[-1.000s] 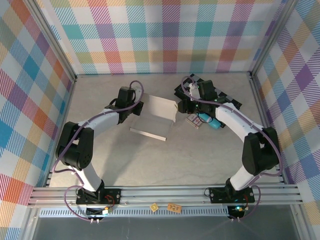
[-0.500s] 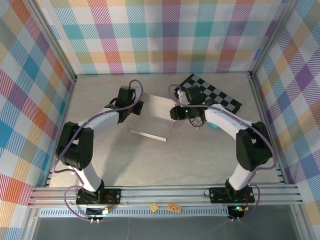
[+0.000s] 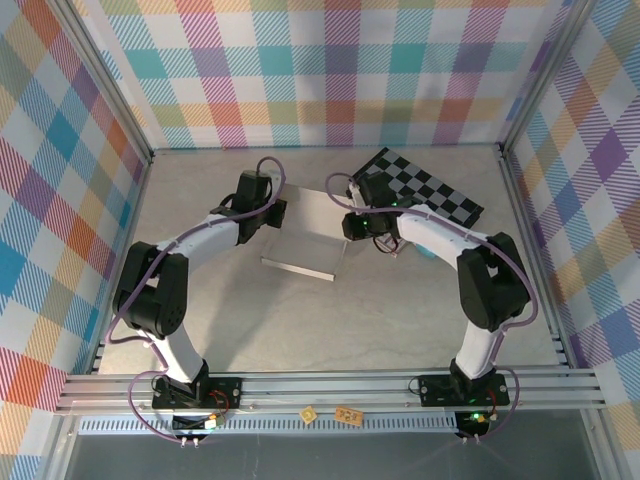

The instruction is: Fold the paper box

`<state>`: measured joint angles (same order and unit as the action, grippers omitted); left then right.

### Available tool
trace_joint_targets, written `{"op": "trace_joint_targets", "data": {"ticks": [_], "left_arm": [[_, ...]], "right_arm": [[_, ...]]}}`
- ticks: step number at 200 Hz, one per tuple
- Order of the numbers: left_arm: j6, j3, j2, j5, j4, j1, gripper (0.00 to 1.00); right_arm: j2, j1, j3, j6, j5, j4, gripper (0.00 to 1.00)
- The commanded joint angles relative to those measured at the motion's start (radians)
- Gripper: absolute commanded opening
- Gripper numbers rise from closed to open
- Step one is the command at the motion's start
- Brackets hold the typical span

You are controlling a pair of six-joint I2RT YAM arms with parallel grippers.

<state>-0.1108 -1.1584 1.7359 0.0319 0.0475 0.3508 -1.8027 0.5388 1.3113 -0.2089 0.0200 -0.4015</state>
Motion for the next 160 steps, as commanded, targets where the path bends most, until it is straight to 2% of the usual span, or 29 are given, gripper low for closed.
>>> {"op": "trace_joint_targets", "data": {"ticks": [1,14,35,56,72,108,160], "left_arm": [[0.045,-0.040,0.019,0.019,0.037,-0.001,0.00],[0.072,-0.046,0.023,0.021,0.037,-0.001,0.00],[0.140,-0.057,0.030,0.045,0.029,0.001,0.00],[0.211,-0.075,0.042,0.050,0.006,0.001,0.00],[0.254,-0.101,0.056,0.048,-0.010,0.001,0.00],[0.334,-0.123,0.101,0.042,-0.080,0.001,0.00],[0.384,0.038,0.066,0.031,-0.308,0.002,0.00]], "right_arm": [[-0.031,0.019,0.048,-0.008,-0.041,0.018,0.20],[-0.045,0.031,0.063,-0.023,-0.080,0.017,0.17],[-0.066,0.049,0.087,-0.070,-0.138,0.021,0.05],[-0.081,0.067,0.121,-0.117,-0.207,0.026,0.00],[-0.084,0.075,0.132,-0.141,-0.246,0.060,0.00],[-0.122,0.080,0.103,-0.158,-0.225,0.241,0.00],[-0.110,0.093,-0.052,-0.103,-0.249,0.539,0.00]]}}
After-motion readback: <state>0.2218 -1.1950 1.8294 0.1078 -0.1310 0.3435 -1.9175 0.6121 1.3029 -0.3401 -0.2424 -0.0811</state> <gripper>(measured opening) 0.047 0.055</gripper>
